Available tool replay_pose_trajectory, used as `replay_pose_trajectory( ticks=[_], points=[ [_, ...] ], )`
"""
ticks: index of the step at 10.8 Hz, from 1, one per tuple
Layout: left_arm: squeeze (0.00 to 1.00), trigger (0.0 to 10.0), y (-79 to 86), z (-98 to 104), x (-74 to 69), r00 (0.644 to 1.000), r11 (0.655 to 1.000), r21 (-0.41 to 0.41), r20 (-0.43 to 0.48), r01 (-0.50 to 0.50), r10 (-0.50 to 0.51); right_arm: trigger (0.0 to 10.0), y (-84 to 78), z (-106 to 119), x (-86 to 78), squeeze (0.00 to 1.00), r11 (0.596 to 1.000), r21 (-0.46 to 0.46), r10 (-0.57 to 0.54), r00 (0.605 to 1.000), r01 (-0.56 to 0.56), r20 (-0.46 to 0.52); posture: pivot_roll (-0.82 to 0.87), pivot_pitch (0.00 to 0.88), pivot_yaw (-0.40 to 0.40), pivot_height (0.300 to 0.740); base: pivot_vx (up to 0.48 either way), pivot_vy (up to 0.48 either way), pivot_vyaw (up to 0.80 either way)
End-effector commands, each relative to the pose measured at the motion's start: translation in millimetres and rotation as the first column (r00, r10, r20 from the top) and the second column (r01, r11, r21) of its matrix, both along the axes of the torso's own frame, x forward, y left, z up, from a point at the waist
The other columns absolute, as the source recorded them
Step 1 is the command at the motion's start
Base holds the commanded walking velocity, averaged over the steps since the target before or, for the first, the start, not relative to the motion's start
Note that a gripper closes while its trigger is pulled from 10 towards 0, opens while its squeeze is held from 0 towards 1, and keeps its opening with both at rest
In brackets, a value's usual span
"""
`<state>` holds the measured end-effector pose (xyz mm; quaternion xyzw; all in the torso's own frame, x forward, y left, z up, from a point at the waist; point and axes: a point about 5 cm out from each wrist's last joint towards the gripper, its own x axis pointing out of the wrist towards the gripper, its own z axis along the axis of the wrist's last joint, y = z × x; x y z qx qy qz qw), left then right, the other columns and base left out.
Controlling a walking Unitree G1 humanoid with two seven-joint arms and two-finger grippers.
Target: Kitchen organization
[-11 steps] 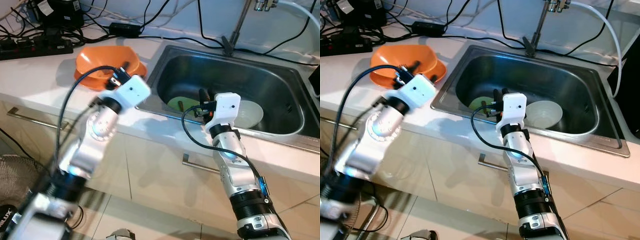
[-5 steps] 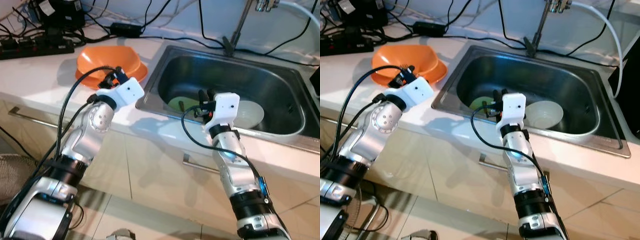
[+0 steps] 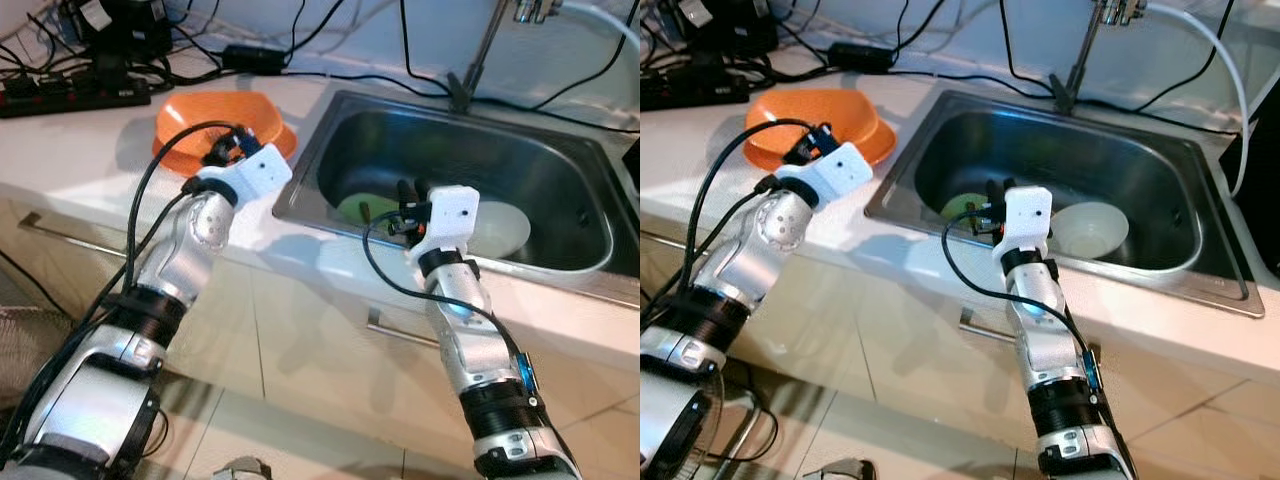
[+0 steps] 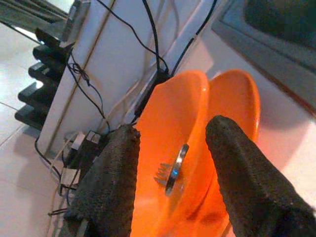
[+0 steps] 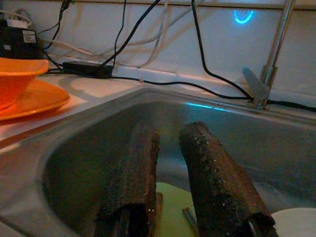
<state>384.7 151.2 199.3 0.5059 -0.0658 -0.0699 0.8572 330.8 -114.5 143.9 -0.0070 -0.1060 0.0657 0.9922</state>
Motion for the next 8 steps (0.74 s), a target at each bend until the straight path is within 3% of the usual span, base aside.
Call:
replay_pose_trajectory(
  ticks=[1, 8],
  points=[
    [0.00, 0.0, -5.1, 3.9, 2.4, 1.000, 1.000, 0.001, 0.020, 0.013, -0.013, 10.0, -2.9, 6.2, 0.5, 0.00, 1.000, -0.002, -0.016, 1.000, 0.016, 0.015, 0.06, 0.028, -0.051, 0.740, 0.000, 0.000, 0.00],
    [0.00, 0.0, -5.4, 2.7, 4.2, 1.000, 1.000, 0.008, 0.027, 0.010, -0.010, 10.0, -2.6, 3.4, 1.7, 0.00, 1.000, -0.006, -0.018, 1.000, 0.018, -0.008, 0.07, 0.029, -0.055, 0.740, 0.000, 0.000, 0.00]
  ],
)
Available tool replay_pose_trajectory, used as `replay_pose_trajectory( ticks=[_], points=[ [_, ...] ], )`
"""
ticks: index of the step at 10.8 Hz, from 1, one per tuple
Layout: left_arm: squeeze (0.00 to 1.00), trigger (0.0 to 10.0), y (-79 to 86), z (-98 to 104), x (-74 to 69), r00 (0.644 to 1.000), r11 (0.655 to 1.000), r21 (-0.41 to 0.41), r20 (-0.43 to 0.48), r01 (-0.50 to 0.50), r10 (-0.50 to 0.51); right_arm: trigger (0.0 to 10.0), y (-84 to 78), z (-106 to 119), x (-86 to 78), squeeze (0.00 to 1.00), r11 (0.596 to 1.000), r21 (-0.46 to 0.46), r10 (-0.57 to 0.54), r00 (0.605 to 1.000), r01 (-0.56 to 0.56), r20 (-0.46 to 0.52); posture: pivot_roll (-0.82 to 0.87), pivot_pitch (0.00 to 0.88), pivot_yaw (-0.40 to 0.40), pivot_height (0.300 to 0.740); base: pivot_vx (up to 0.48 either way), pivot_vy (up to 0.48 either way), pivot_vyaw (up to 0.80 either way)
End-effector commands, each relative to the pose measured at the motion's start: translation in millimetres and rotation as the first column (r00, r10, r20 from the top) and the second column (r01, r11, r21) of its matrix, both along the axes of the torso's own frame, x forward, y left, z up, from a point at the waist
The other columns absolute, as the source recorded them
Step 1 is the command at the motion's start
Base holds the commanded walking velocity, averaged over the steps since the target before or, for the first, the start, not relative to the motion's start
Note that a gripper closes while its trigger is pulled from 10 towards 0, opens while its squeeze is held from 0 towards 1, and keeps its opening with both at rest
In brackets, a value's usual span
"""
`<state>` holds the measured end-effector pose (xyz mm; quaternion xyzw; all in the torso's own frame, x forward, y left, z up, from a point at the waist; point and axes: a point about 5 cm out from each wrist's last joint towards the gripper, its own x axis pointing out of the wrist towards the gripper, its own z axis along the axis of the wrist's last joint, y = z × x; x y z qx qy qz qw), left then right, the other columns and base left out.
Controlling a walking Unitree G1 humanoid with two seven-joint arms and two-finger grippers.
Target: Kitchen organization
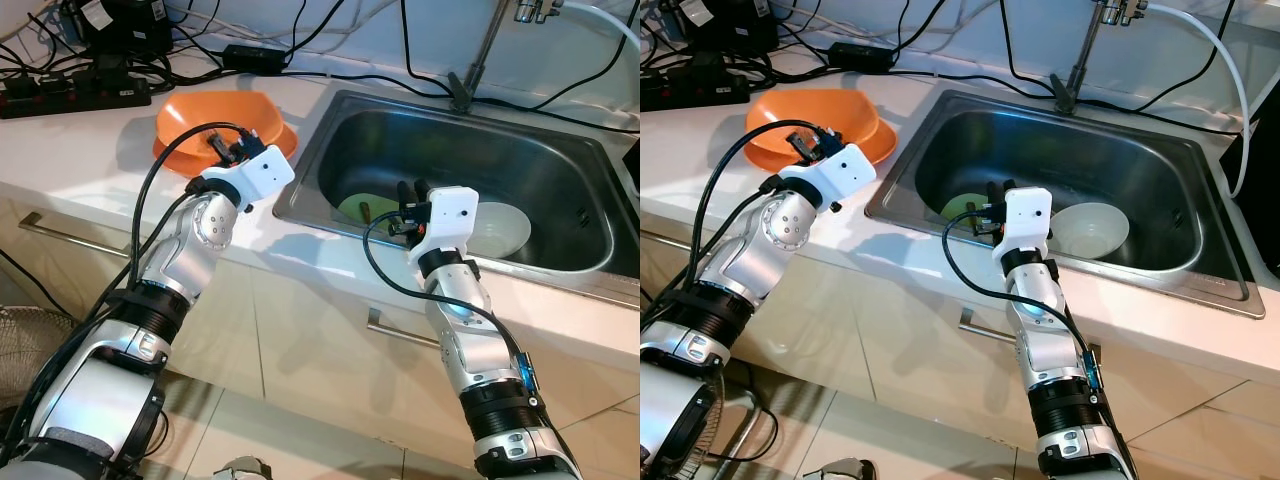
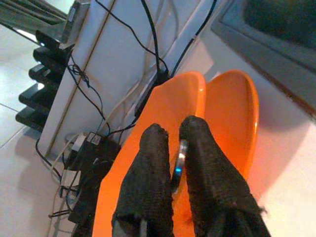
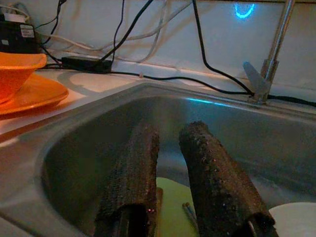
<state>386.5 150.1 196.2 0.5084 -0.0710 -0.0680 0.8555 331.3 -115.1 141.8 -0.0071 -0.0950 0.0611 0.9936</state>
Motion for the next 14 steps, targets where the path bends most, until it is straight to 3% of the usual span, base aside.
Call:
replay_pose_trajectory(
  ticks=[1, 3, 4, 5, 6, 7, 8, 9, 10, 11, 12, 13, 14],
  points=[
    [0.00, 0.0, -5.7, 7, 2.0, 1.000, 1.000, 0.015, 0.026, 0.011, -0.011, 10.0, -1.7, 5, 1.5, 0.00, 1.000, -0.003, -0.009, 1.000, 0.009, 0.008, 0.07, 0.029, -0.056, 0.740, 0.000, 0.000, 0.00],
    [0.00, 0.0, -8.1, 11, -0.1, 0.998, 0.999, 0.030, 0.068, 0.011, -0.013, 10.0, -2.0, 7, 1.8, 0.00, 1.000, 0.002, -0.009, 1.000, 0.009, 0.016, 0.07, 0.029, -0.058, 0.740, 0.000, 0.000, 0.00],
    [0.00, 0.0, -12.6, 32, -2.4, 0.982, 0.998, 0.059, 0.184, 0.025, -0.036, 10.0, -2.2, 7, 2.1, 0.00, 1.000, 0.002, -0.010, 1.000, 0.010, 0.017, 0.07, 0.027, -0.059, 0.740, 0.000, 0.000, 0.00],
    [0.00, 0.0, -22.6, 54, -7.6, 0.947, 0.994, 0.080, 0.308, 0.070, -0.091, 10.0, -2.1, 7, 2.3, 0.00, 1.000, 0.002, -0.011, 1.000, 0.011, 0.017, 0.07, 0.026, -0.061, 0.740, 0.000, 0.000, 0.00],
    [0.00, 0.0, -38.8, 78, -18.1, 0.885, 0.986, 0.075, 0.435, 0.148, -0.166, 10.0, -1.3, 7, 2.7, 0.00, 1.000, 0.002, -0.013, 1.000, 0.013, 0.017, 0.07, 0.027, -0.060, 0.740, 0.000, 0.000, 0.00],
    [0.00, 0.0, -46.8, 86, -23.4, 0.862, 0.977, 0.043, 0.465, 0.207, -0.203, 10.0, -1.2, 7, 2.8, 0.00, 1.000, 0.002, -0.014, 1.000, 0.014, 0.018, 0.07, 0.026, -0.060, 0.740, 0.000, 0.000, 0.00],
    [0.00, 4.3, -57.7, 91, -31.0, 0.841, 0.948, -0.038, 0.474, 0.315, -0.261, 10.0, -1.1, 7, 2.9, 0.00, 1.000, 0.002, -0.016, 1.000, 0.016, 0.019, 0.07, 0.026, -0.060, 0.740, 0.000, 0.000, 0.00],
    [0.00, 10.0, -74.1, 88, -41.8, 0.827, 0.824, -0.269, 0.431, 0.499, -0.360, 10.0, -0.7, 8, 3.2, 0.00, 1.000, 0.001, -0.016, 1.000, 0.016, 0.021, 0.07, 0.025, -0.058, 0.740, 0.000, 0.000, 0.00],
    [0.00, 10.0, -76.5, 82, -40.1, 0.841, 0.777, -0.361, 0.387, 0.516, -0.379, 10.0, -0.4, 8, 3.0, 0.00, 1.000, -0.008, -0.013, 1.000, 0.013, 0.028, 0.07, 0.024, -0.055, 0.740, 0.000, 0.000, 0.00],
    [0.00, 10.0, -82.8, 79, -42.6, 0.836, 0.699, -0.462, 0.352, 0.546, -0.421, 10.0, -0.2, 8, 2.8, 0.89, 1.000, -0.009, -0.012, 1.000, 0.012, 0.029, 0.07, 0.025, -0.055, 0.740, 0.000, 0.000, 0.00],
    [0.00, 10.0, -92.4, 76, -52.2, 0.810, 0.530, -0.633, 0.303, 0.565, -0.502, 10.0, 1.1, 8, 2.1, 1.00, 1.000, -0.024, -0.005, 0.999, 0.006, 0.034, 0.07, 0.028, -0.055, 0.740, 0.000, 0.000, 0.00],
    [0.00, 10.0, -91.7, 73, -53.4, 0.801, 0.454, -0.701, 0.287, 0.550, -0.525, 10.0, 2.6, 8, 1.8, 1.00, 0.998, -0.058, 0.004, 0.999, -0.001, 0.047, 0.07, 0.030, -0.054, 0.740, 0.000, 0.000, 0.00],
    [0.00, 10.0, -90.1, 69, -54.0, 0.791, 0.405, -0.749, 0.253, 0.525, -0.557, 10.0, 5.4, 9, 1.3, 1.00, 0.992, -0.125, 0.019, 0.998, -0.010, 0.067, 0.07, 0.029, -0.051, 0.740, 0.000, 0.000, 0.00]
  ],
)
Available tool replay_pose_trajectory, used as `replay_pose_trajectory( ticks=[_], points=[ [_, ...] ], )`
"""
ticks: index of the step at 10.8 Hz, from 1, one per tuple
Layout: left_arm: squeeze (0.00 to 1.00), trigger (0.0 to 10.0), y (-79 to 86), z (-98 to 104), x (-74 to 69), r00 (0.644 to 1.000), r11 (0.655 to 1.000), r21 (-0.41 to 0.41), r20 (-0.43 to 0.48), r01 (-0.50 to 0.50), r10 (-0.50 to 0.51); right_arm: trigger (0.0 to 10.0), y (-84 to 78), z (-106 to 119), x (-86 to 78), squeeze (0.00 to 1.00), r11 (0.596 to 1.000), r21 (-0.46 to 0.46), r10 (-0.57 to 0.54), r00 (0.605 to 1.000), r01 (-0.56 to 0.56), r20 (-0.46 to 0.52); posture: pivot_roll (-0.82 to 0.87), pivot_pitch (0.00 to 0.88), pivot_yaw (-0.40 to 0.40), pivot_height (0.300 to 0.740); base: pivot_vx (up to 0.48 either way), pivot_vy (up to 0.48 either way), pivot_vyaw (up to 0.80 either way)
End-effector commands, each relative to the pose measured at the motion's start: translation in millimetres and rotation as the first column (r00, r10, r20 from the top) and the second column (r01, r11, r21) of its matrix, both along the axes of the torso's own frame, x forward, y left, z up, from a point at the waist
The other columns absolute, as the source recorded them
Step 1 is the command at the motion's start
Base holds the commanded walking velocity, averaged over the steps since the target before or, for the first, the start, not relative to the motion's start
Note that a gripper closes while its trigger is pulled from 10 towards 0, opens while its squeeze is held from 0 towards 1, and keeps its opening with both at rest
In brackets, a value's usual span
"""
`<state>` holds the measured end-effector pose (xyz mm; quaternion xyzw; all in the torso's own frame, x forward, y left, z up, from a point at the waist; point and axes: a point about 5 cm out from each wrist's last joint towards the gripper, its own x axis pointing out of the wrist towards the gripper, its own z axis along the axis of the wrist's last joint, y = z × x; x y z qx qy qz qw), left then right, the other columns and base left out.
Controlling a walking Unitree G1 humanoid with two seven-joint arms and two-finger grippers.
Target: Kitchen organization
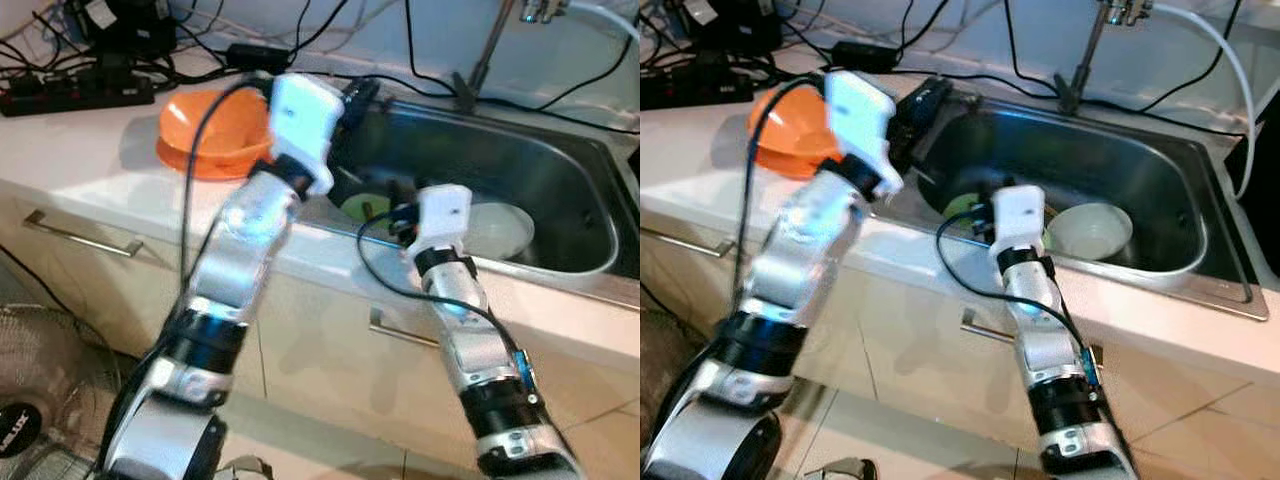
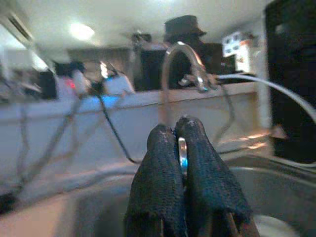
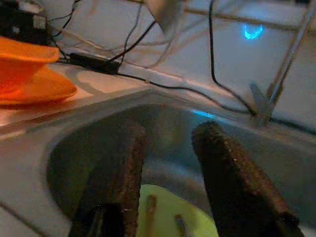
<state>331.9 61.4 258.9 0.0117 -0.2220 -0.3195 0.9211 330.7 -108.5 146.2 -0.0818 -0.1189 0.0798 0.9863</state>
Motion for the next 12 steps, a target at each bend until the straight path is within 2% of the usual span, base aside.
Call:
replay_pose_trajectory(
  ticks=[1, 3, 5, 6, 12],
  points=[
    [0.00, 10.0, -2.1, -4, -2.5, 0.998, 0.999, -0.018, -0.045, 0.049, -0.049, 10.0, 3.1, 4, 0.7, 1.00, 1.000, -0.029, 0.011, 1.000, -0.010, 0.026, 0.07, 0.030, -0.051, 0.740, 0.000, 0.000, 0.00],
    [0.00, 10.0, -1.1, -11, -7.4, 0.988, 0.993, -0.076, -0.121, 0.088, -0.097, 10.0, 7.4, 7, -0.7, 1.00, 0.995, -0.098, 0.042, 0.997, -0.036, 0.058, 0.07, 0.032, -0.047, 0.740, 0.000, 0.000, 0.00],
    [0.00, 10.0, 5.1, -10, -10.5, 0.978, 0.987, -0.105, -0.161, 0.118, -0.134, 10.0, 10.9, 11, -0.1, 1.00, 0.996, -0.083, 0.048, 0.996, -0.042, 0.070, 0.07, 0.036, -0.040, 0.740, 0.000, 0.000, 0.00],
    [0.00, 10.0, 7.5, -11, -10.8, 0.974, 0.985, -0.117, -0.177, 0.124, -0.143, 10.0, 12.9, 12, -0.1, 0.00, 0.995, -0.092, 0.048, 0.996, -0.041, 0.077, 0.07, 0.037, -0.037, 0.740, 0.000, 0.000, 0.00],
    [0.00, 10.0, 5.6, -25, -15.8, 0.950, 0.986, -0.022, -0.264, 0.166, -0.166, 10.0, 13.5, 14, 0.9, 0.00, 0.997, -0.080, 0.028, 0.995, -0.021, 0.095, 0.07, 0.037, -0.025, 0.740, 0.000, 0.000, 0.00]
  ],
)
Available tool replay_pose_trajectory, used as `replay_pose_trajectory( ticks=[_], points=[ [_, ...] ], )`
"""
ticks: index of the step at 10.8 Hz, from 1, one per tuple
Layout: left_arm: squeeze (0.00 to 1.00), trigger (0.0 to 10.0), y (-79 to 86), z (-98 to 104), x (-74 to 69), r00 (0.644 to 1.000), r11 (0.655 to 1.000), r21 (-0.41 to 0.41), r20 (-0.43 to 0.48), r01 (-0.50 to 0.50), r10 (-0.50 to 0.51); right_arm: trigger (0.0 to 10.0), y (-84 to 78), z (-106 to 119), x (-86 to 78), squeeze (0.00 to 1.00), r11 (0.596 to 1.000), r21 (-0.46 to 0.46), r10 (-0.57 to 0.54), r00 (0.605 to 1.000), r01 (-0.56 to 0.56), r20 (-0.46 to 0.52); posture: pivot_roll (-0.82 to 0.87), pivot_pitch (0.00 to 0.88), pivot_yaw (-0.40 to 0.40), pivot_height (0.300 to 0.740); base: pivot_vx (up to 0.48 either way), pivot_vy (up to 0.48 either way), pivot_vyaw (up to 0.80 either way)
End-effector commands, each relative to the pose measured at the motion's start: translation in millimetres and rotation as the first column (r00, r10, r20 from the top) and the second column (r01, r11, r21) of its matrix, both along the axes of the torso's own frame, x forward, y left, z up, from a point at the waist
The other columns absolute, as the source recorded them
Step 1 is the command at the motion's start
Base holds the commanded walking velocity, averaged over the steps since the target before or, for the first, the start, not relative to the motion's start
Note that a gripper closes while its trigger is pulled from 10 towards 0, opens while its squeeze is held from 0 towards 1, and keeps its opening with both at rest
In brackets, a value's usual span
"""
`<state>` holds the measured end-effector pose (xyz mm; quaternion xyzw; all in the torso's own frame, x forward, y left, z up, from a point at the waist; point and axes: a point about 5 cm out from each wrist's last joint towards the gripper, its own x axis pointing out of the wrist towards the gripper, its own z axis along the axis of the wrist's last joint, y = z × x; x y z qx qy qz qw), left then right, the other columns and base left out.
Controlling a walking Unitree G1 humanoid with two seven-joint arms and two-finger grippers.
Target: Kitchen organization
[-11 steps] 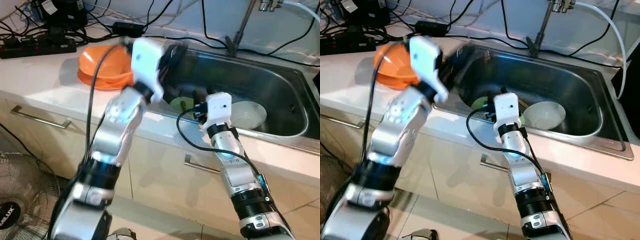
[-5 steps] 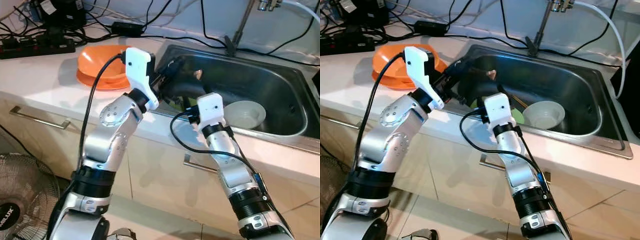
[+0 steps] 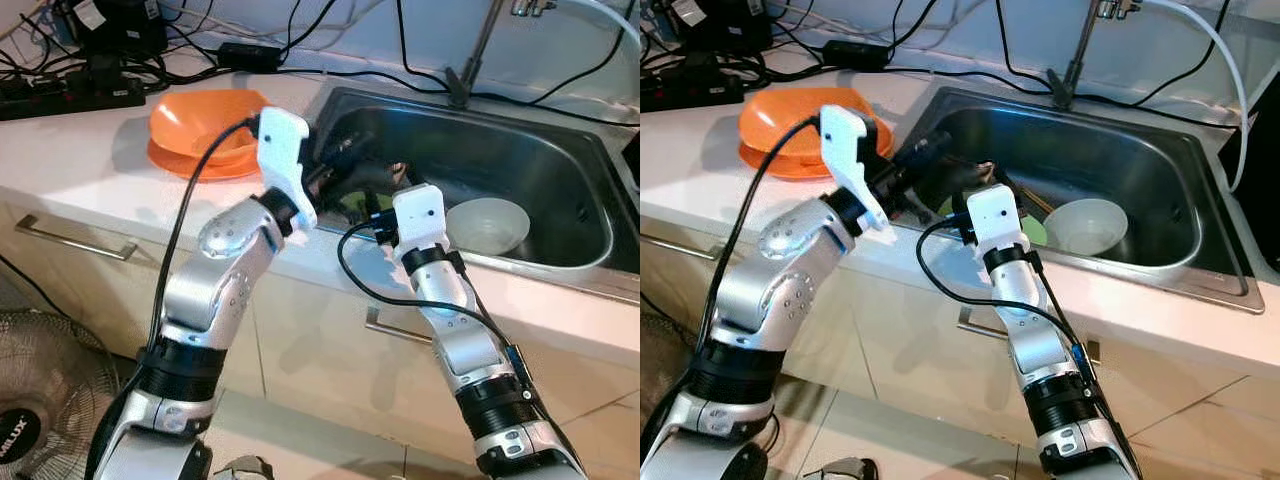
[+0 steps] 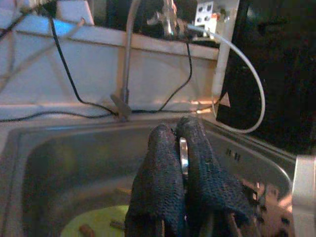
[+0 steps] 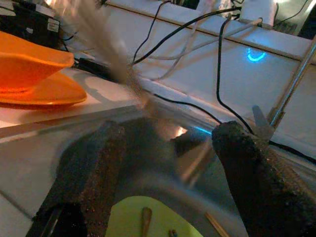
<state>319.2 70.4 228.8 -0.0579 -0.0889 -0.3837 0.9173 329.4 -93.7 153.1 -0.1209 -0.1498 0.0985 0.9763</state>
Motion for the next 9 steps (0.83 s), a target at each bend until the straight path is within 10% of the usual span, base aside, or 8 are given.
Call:
replay_pose_trajectory(
  ticks=[1, 5, 6, 9],
  points=[
    [0.00, 10.0, -4.2, 0.9, -3.7, 1.000, 0.999, 0.029, 0.010, 0.023, -0.024, 10.0, -3.0, 9.8, 3.7, 0.00, 1.000, 0.011, -0.018, 0.999, 0.017, 0.036, 0.07, 0.036, -0.024, 0.740, 0.000, 0.000, 0.00],
    [0.00, 10.0, -4.2, -6.3, -3.2, 1.000, 0.997, 0.068, -0.012, 0.026, -0.025, 10.0, -1.2, 14.1, 4.7, 0.00, 1.000, 0.028, -0.002, 0.999, 0.000, 0.047, 0.08, 0.039, -0.026, 0.740, 0.000, 0.000, 0.00],
    [0.00, 10.0, -3.7, -6.0, -2.9, 1.000, 0.997, 0.069, -0.010, 0.024, -0.024, 0.0, -0.9, 13.9, 4.5, 0.00, 1.000, 0.029, 0.003, 0.999, -0.005, 0.047, 0.07, 0.039, -0.026, 0.740, 0.000, 0.000, 0.00],
    [0.00, 10.0, -6.3, -6.4, -3.8, 0.999, 0.997, 0.059, -0.018, 0.040, -0.039, 0.0, -0.1, 12.1, 4.2, 0.00, 0.999, 0.030, 0.010, 0.999, -0.012, 0.043, 0.08, 0.038, -0.026, 0.740, 0.000, 0.000, 0.00]
  ],
)
